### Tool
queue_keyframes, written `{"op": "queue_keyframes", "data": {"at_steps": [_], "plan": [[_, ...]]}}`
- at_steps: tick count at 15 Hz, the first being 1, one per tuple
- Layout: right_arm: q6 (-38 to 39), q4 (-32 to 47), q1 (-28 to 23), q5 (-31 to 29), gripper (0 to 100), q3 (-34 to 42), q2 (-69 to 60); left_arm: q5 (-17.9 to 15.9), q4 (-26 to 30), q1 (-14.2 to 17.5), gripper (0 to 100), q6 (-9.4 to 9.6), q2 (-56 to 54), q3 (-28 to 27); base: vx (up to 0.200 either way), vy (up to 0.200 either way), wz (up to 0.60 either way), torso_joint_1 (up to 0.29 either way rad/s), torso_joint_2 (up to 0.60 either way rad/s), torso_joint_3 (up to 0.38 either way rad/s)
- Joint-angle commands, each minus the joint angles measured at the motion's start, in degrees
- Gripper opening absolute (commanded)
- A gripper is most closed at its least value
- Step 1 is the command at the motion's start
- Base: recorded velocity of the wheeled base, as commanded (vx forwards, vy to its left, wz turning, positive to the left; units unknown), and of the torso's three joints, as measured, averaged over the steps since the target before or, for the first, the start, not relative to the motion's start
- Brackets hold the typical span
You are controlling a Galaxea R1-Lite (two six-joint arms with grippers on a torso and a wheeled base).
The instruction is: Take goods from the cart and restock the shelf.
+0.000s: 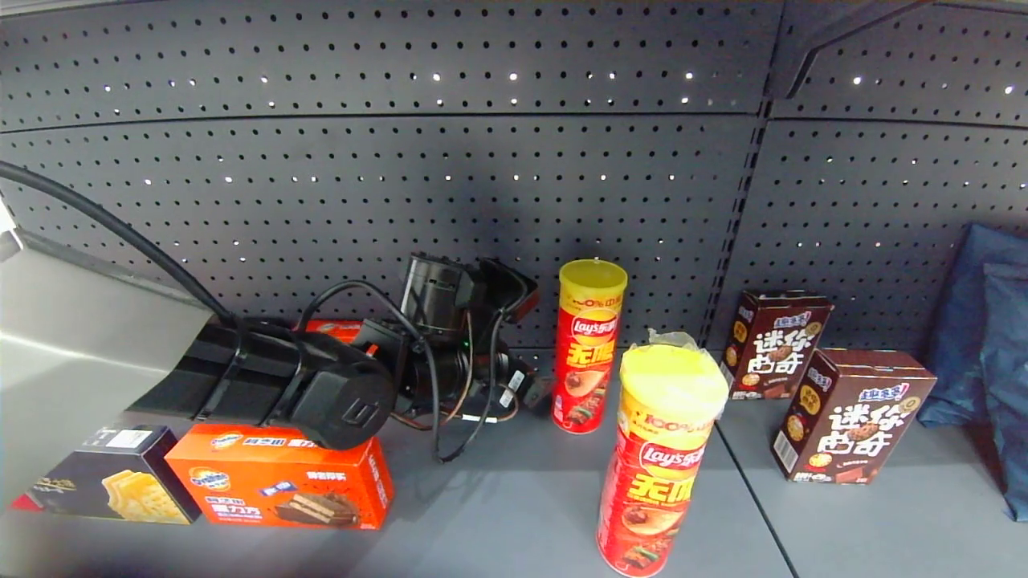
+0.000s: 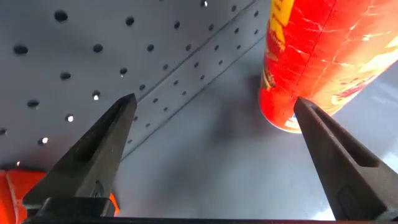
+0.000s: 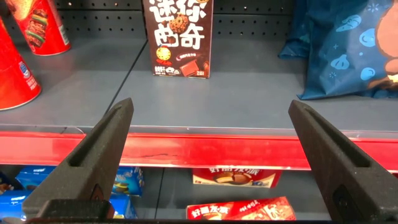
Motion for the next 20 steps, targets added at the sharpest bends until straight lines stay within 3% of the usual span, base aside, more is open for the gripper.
{"op": "queue_keyframes", "data": {"at_steps": [1,3,7,10,12,14,16,20], "plan": [[0.0,0.0,0.0,0.0,100,0.0,0.0,0.1,-0.4,0.1,100,-0.01,1.2,-0.9,0.0,0.0,0.0,0.0,0.0,0.0],[0.0,0.0,0.0,0.1,100,0.0,0.0,0.6,-0.4,0.1,100,-0.19,1.2,-1.0,0.0,0.0,0.0,0.0,0.0,0.0],[0.0,0.0,0.0,0.0,100,0.0,0.0,3.4,-0.4,0.9,100,-2.47,-4.9,-0.5,0.0,0.0,0.0,0.0,0.0,0.0],[0.0,0.0,0.0,0.0,100,0.0,0.0,5.1,0.2,4.3,100,-0.71,-12.8,-0.5,0.0,0.0,0.0,0.0,0.0,0.0],[0.0,0.0,0.0,0.0,100,0.0,0.0,5.7,0.6,6.5,100,-0.1,-18.1,3.3,0.0,0.0,0.0,0.0,0.0,0.0],[0.0,0.0,0.0,0.0,100,0.0,0.0,5.7,0.2,9.3,100,-0.19,-26.2,14.2,0.0,0.0,0.0,0.0,0.0,0.0],[0.0,0.0,0.0,0.0,100,0.0,0.0,5.5,0.5,9.9,100,-0.1,-32.2,20.7,0.0,0.0,0.0,0.0,0.0,0.0],[0.0,0.0,0.0,0.1,100,0.0,0.0,5.7,1.3,10.1,100,0.08,-38.9,23.7,0.0,0.0,0.0,0.0,0.0,0.0]]}}
